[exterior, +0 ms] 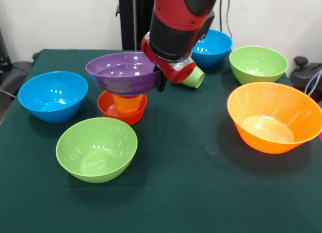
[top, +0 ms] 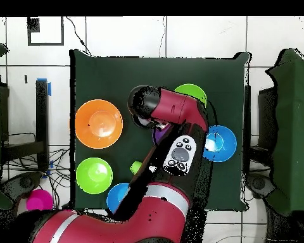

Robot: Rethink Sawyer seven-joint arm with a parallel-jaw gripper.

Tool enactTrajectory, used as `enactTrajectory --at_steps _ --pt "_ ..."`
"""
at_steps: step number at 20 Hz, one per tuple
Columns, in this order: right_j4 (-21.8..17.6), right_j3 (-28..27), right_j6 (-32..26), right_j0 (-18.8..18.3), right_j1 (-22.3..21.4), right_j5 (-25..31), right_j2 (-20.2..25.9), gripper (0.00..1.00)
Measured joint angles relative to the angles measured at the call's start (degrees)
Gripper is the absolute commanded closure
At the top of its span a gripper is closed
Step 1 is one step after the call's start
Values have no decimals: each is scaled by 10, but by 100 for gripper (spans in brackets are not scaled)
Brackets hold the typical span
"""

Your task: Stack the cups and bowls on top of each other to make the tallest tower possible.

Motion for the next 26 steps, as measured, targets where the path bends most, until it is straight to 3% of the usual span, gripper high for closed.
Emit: enactTrajectory --at_steps 26 --pt "3 0 0 11 22 10 -35 100"
